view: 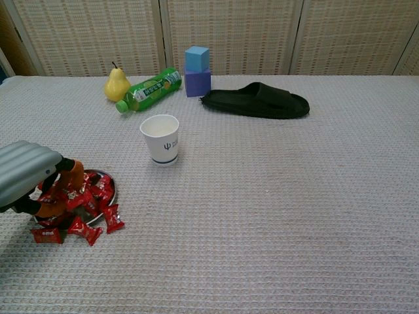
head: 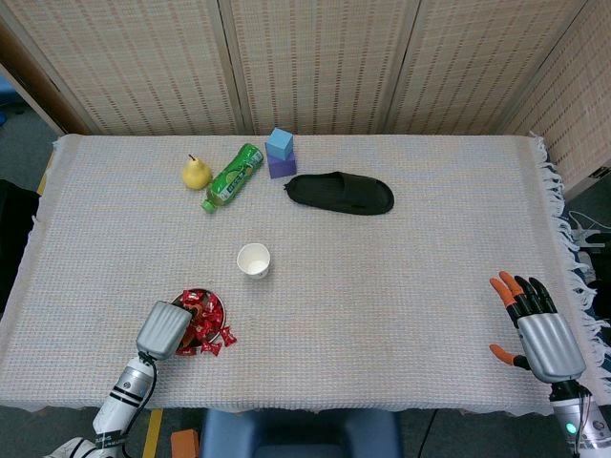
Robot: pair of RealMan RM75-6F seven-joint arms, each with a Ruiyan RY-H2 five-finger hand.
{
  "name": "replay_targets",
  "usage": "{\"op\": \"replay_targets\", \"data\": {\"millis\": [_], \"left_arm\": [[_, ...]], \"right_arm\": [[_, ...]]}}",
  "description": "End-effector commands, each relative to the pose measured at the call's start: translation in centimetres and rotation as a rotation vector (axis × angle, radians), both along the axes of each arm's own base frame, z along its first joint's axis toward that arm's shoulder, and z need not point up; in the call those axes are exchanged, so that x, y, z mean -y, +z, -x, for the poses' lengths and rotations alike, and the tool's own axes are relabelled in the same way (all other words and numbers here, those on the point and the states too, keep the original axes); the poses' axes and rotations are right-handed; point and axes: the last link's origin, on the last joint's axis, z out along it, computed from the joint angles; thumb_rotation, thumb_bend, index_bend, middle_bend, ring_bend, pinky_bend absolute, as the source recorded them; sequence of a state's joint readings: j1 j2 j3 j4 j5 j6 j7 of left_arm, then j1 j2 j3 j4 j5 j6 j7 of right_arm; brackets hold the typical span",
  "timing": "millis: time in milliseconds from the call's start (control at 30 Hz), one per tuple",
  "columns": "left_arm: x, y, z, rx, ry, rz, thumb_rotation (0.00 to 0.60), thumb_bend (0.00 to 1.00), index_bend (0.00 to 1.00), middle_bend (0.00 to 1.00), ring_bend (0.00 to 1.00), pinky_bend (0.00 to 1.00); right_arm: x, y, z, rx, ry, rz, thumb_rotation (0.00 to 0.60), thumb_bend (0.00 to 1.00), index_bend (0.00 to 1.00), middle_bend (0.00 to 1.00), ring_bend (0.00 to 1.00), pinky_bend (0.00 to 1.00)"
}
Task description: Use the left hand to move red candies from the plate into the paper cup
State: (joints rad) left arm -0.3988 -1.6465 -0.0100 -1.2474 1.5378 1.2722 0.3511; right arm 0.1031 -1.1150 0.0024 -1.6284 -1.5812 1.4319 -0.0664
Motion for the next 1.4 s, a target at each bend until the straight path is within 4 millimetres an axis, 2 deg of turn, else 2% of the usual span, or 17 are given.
{"op": "replay_targets", "data": {"millis": [33, 367, 567, 767, 1033, 1200, 1400], "left_arm": [[-0.1, 0.5, -0.3, 0.005, -0.007, -0.009, 0.6, 0.45, 0.67, 0.66, 0.62, 1.0], [0.1, 1.4, -0.5, 0.029, 0.022, 0.009, 0.6, 0.45, 0.67, 0.67, 0.62, 1.0], [-0.5, 2.1, -0.8, 0.056, 0.023, -0.019, 0.6, 0.45, 0.67, 0.67, 0.63, 1.0], [-0.5, 3.8, -2.8, 0.128, -0.007, -0.062, 0.6, 0.45, 0.67, 0.67, 0.63, 1.0], [-1.2, 6.6, -6.9, 0.197, -0.052, -0.103, 0.6, 0.45, 0.67, 0.67, 0.63, 1.0], [-2.3, 7.0, -8.8, 0.254, -0.029, -0.048, 0.6, 0.44, 0.67, 0.67, 0.63, 1.0], [-3.8, 6.4, -11.0, 0.241, -0.053, -0.018, 0.6, 0.45, 0.67, 0.67, 0.63, 1.0]], "right_arm": [[0.0, 0.0, 0.0, 0.0, 0.001, 0.001, 0.6, 0.04, 0.0, 0.0, 0.0, 0.0], [0.0, -0.1, -0.1, 0.0, 0.004, -0.006, 0.6, 0.04, 0.0, 0.0, 0.0, 0.0], [-0.1, -0.1, -0.1, 0.0, 0.008, -0.008, 0.6, 0.04, 0.0, 0.0, 0.0, 0.0], [0.1, -0.6, -0.1, -0.011, 0.004, -0.029, 0.6, 0.04, 0.0, 0.0, 0.0, 0.0], [0.2, -1.2, -0.4, -0.016, 0.024, -0.05, 0.6, 0.04, 0.0, 0.0, 0.0, 0.0], [0.2, -0.9, -0.4, -0.011, 0.022, -0.036, 0.6, 0.04, 0.0, 0.0, 0.0, 0.0], [0.2, -0.4, -0.2, -0.004, 0.015, -0.011, 0.6, 0.04, 0.0, 0.0, 0.0, 0.0]]}}
